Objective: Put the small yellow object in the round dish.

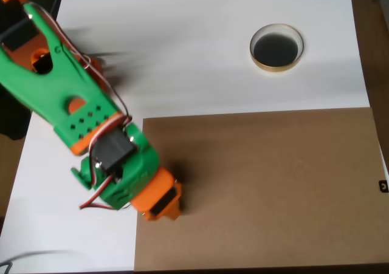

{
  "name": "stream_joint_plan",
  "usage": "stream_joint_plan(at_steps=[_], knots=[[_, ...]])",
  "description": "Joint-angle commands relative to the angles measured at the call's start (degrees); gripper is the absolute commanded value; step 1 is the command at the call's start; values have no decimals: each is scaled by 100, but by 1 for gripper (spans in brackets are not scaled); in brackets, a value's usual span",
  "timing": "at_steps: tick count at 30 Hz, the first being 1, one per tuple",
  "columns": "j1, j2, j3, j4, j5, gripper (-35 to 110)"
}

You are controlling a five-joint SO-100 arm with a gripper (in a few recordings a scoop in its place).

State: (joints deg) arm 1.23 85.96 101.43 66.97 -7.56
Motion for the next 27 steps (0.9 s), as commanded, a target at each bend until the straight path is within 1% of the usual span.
stream_joint_plan(at_steps=[1, 9, 15, 19, 27], knots=[[-343, 765, -439, 202, -158, 0], [-1283, 1020, -659, 536, -308, 0], [-2206, 1063, -791, 642, -466, 0], [-2742, 835, -1081, 765, -598, 0], [-3401, 193, -1784, 984, -650, 0]])
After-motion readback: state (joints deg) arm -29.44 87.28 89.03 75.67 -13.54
